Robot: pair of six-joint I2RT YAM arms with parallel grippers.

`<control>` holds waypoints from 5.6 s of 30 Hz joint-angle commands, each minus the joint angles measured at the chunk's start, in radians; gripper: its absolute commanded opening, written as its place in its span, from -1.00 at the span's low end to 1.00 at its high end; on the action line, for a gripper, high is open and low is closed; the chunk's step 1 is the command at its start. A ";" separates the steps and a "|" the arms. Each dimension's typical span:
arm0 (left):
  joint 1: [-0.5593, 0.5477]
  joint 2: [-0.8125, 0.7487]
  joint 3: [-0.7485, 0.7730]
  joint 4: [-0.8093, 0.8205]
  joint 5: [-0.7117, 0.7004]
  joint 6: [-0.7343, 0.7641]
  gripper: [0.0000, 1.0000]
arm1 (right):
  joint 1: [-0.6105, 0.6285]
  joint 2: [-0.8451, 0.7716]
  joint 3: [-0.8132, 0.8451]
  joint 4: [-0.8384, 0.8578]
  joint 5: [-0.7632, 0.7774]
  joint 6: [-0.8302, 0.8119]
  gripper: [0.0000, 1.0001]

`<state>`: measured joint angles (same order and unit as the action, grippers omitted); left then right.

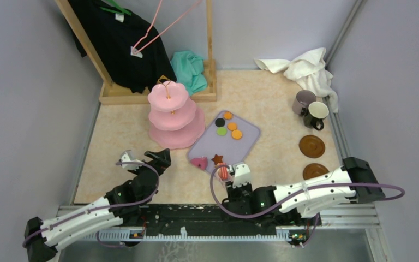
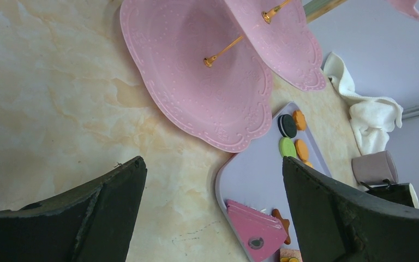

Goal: Serve the afternoon tea

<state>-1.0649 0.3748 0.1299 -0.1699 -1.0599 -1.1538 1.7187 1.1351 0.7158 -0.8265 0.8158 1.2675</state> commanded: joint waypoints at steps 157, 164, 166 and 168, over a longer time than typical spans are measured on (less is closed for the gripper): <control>-0.006 0.131 0.186 -0.770 -0.386 -0.854 0.98 | -0.572 1.015 0.665 1.346 -0.189 -1.003 -0.30; -0.006 0.129 0.188 -0.774 -0.388 -0.853 0.98 | -0.576 1.013 0.652 1.340 -0.200 -0.987 -0.26; -0.006 0.130 0.189 -0.774 -0.389 -0.854 0.98 | -0.576 1.007 0.643 1.343 -0.201 -0.986 -0.26; -0.006 0.130 0.190 -0.775 -0.390 -0.854 0.98 | -0.576 0.996 0.631 1.348 -0.202 -0.987 -0.26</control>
<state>-1.0653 0.5137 0.3264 -0.8524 -1.3884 -1.9606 1.1534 2.1384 1.3247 0.4782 0.6193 0.2653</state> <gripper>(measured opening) 0.990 0.371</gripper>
